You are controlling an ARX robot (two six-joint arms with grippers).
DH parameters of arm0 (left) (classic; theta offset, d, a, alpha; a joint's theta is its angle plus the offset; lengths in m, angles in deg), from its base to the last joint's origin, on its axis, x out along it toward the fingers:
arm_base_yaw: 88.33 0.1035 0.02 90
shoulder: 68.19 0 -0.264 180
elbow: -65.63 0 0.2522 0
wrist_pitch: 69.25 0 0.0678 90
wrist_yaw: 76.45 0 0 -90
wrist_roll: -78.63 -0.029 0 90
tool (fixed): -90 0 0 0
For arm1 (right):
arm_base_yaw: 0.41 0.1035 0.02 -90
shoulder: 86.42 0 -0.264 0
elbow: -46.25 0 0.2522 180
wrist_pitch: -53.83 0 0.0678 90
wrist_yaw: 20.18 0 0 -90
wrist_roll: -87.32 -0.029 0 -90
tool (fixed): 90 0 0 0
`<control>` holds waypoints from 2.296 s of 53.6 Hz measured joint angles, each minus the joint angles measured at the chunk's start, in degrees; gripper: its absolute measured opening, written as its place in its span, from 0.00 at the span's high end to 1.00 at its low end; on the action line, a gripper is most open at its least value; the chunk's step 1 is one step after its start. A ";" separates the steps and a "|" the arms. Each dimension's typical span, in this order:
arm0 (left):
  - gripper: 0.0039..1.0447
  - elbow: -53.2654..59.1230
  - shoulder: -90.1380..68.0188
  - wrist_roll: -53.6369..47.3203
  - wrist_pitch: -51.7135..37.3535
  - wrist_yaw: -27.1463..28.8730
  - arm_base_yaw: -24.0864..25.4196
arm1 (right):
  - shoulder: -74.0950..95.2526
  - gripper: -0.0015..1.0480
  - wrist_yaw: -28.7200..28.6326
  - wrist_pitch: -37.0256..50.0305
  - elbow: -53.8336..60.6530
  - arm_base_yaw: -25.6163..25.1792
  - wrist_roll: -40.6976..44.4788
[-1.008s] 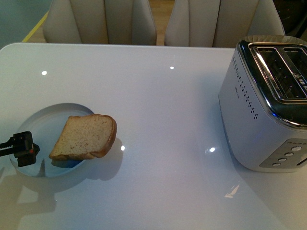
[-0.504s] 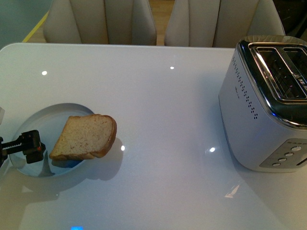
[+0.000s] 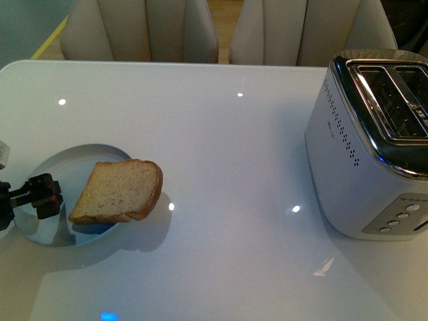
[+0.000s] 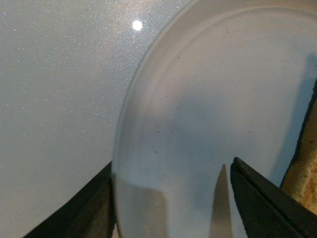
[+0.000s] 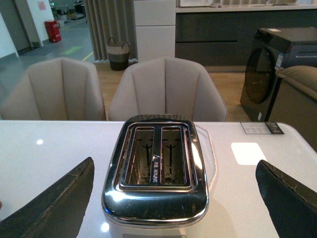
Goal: Left arm holds plate, right arm toasts bread
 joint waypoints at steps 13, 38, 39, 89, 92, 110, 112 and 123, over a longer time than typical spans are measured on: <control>0.76 -0.37 -0.07 1.44 1.64 0.22 0.02 | 0.00 0.09 0.00 0.00 0.00 0.00 0.00; 0.97 0.55 0.46 10.16 1.46 -4.26 1.66 | 0.00 0.09 0.00 0.00 0.00 0.00 0.00; 0.97 0.81 0.50 10.51 1.25 -4.57 1.77 | 0.00 0.09 0.00 0.00 0.00 0.00 0.00; 0.97 14.86 20.13 21.14 -0.68 -10.23 5.01 | 0.00 0.09 0.00 0.00 0.00 0.00 0.00; 0.97 15.56 23.67 22.40 0.96 -10.73 3.85 | 0.00 0.09 0.00 0.00 0.00 0.00 0.00; 0.97 14.64 43.50 29.18 16.57 -7.56 -5.66 | 0.00 0.09 0.00 0.00 0.00 0.00 0.00; 0.97 14.16 44.68 29.79 17.90 -7.13 -6.75 | 0.00 0.09 0.00 0.00 0.00 0.00 0.00; 0.97 10.21 50.21 33.20 26.08 -4.52 -14.82 | 0.00 0.09 0.00 0.00 0.00 0.00 0.00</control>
